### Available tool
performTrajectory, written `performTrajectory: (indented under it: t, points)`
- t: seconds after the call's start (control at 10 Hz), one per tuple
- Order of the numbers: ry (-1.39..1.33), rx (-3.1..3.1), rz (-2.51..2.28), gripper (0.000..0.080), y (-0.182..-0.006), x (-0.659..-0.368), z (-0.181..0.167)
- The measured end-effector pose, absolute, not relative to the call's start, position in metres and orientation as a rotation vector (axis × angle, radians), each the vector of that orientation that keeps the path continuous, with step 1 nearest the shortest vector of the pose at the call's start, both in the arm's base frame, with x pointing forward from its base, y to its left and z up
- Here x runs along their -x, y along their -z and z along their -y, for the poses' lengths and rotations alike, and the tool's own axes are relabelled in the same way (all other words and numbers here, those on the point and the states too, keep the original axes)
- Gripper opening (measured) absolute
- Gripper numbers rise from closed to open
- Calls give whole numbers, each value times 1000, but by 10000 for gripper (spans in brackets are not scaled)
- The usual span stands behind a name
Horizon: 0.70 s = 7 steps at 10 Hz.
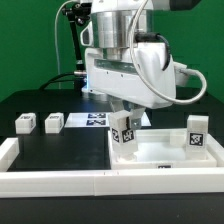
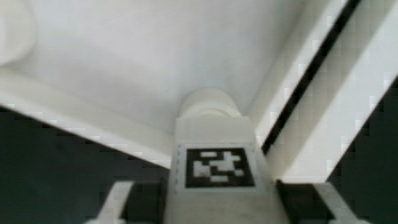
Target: Assemble square table
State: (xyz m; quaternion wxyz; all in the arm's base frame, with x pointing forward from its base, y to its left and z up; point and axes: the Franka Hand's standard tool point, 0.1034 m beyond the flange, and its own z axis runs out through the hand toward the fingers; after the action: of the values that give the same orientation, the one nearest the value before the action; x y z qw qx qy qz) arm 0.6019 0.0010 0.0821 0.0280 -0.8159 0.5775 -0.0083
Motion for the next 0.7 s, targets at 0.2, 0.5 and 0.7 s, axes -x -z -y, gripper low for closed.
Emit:
performTrajectory:
  t: [0.2, 0.5, 0.7]
  points:
    - [18, 2396, -1940, 291, -82, -602, -7]
    - [3, 2161, -2187, 291, -82, -602, -9]
    - [3, 2176, -2172, 420, -81, -602, -10]
